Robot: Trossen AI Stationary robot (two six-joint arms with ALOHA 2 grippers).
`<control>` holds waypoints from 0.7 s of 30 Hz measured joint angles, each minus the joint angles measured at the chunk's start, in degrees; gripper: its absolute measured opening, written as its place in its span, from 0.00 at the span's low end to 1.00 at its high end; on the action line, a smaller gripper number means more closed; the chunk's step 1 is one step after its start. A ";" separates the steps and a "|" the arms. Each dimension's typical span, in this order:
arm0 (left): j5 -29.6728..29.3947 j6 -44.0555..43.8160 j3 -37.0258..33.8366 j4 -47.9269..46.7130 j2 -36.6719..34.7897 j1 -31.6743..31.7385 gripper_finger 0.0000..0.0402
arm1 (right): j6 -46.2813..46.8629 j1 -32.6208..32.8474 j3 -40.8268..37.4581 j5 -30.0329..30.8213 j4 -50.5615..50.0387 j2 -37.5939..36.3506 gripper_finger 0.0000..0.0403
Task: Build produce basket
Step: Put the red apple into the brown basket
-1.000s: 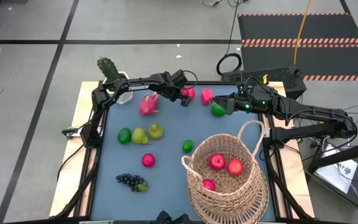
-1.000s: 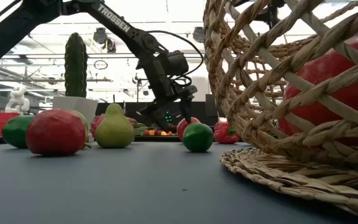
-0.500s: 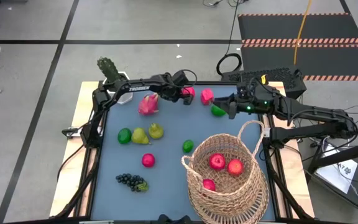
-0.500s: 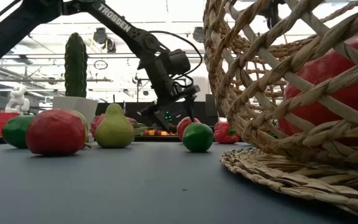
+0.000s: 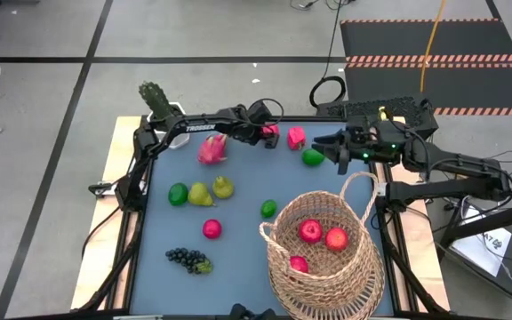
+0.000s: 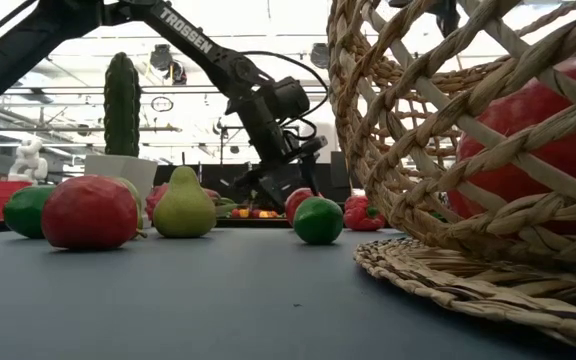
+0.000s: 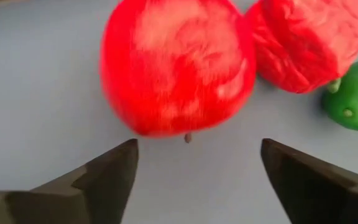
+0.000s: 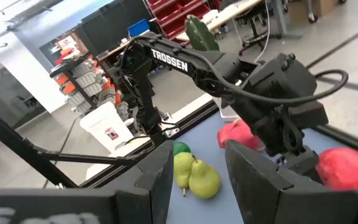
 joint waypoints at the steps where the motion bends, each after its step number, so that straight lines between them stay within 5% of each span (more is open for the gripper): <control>1: -0.97 0.26 0.00 0.28 0.00 -0.13 0.79 | -0.72 0.00 0.00 0.00 -0.01 -0.34 0.35; 10: -0.93 -0.23 0.03 0.42 0.94 -0.66 0.54 | -2.52 -1.51 0.00 -0.74 0.01 -1.73 0.35; 21: -3.04 -1.58 0.02 -0.65 1.62 -0.82 0.50 | -1.15 -2.69 0.00 -4.33 -0.82 -2.19 0.35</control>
